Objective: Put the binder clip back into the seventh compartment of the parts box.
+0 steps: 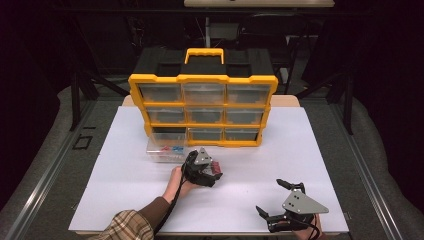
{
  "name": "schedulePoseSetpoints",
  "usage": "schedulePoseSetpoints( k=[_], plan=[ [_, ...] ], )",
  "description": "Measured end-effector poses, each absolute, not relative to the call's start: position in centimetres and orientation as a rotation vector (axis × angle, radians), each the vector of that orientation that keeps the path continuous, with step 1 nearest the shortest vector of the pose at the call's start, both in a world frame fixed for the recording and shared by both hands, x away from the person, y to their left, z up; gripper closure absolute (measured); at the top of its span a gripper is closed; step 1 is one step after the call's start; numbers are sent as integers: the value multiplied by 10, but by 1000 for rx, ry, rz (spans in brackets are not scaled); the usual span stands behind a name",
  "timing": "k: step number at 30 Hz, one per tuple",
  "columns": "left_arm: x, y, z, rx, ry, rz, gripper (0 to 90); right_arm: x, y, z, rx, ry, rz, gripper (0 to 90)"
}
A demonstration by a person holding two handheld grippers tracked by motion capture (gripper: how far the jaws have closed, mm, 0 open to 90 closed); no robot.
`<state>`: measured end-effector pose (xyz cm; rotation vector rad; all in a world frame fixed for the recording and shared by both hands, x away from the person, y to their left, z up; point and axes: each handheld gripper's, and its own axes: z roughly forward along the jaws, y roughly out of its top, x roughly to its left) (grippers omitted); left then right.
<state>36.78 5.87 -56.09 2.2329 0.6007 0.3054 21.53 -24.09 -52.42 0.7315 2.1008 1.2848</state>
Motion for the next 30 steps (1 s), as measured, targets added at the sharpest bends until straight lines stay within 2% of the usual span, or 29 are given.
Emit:
schedulePoseSetpoints(
  k=[15,30],
  plan=[
    [372,59,-565,2265,580,275,495,215,-241,-524,729,2102,1282,3],
    [369,62,-558,2261,580,286,498,214,-242,-523,726,2098,1280,3]
  ],
)
